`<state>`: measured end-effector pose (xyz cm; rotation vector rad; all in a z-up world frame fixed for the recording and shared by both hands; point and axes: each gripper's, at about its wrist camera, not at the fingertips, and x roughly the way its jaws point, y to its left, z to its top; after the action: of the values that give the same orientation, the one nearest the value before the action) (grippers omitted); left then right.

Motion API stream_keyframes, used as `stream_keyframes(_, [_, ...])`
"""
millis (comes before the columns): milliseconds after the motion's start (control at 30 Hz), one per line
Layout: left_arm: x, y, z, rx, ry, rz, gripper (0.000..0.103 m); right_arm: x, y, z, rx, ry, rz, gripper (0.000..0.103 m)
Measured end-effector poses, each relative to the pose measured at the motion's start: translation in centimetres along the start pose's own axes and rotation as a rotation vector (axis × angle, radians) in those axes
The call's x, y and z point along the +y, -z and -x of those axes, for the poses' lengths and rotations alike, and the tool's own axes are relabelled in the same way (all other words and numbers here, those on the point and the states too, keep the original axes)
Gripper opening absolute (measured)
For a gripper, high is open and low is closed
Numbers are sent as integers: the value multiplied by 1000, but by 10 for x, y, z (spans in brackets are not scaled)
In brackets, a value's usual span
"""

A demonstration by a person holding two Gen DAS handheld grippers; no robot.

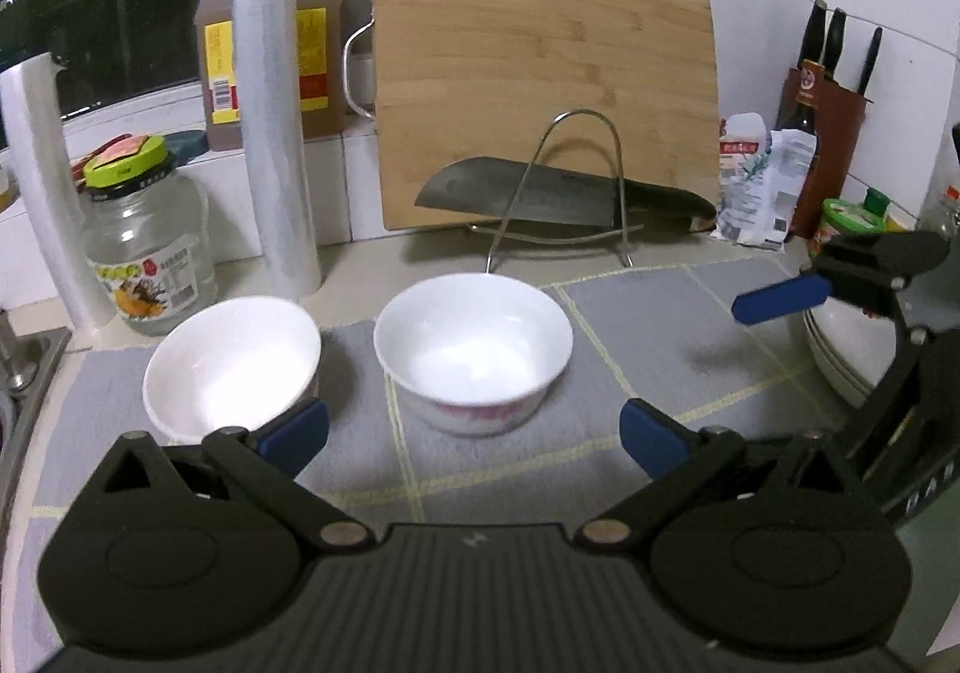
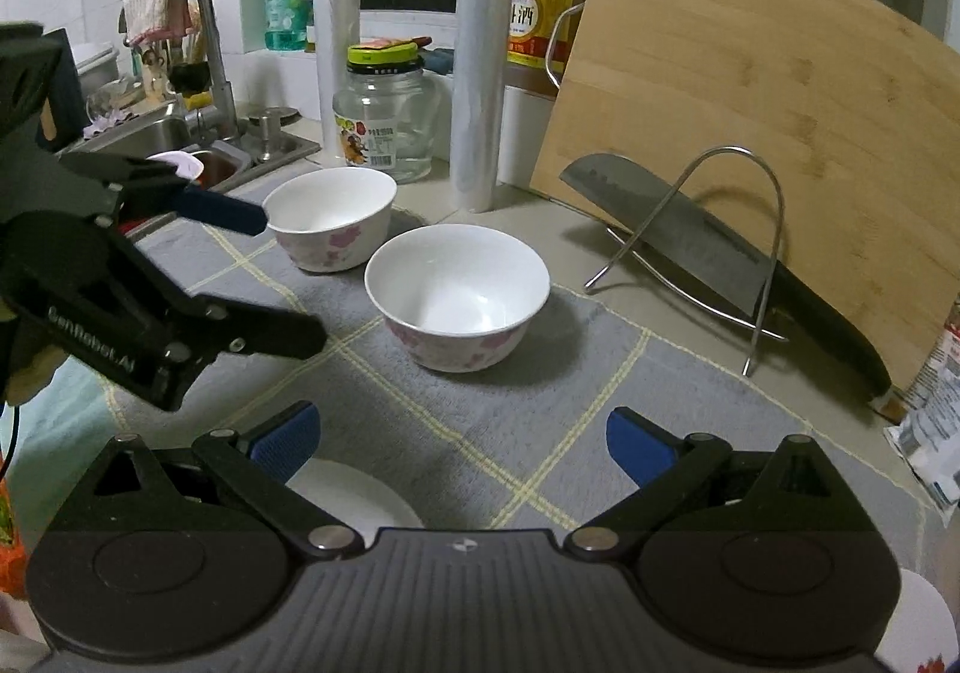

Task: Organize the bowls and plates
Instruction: 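Move the left gripper to a pink-flowered bowl and close on its rim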

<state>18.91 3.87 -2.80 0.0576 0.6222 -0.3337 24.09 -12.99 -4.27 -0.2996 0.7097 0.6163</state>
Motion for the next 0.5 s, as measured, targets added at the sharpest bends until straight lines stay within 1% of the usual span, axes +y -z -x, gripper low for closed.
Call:
stream_keyframes(133, [2,-13,-14,23,1,-6,102,-5,-3,-9,3,5,2,103])
stream_keyframes(500, [8,-41,-56,80,74,-16,102,-14,-14,-32,-10,2,-11,103])
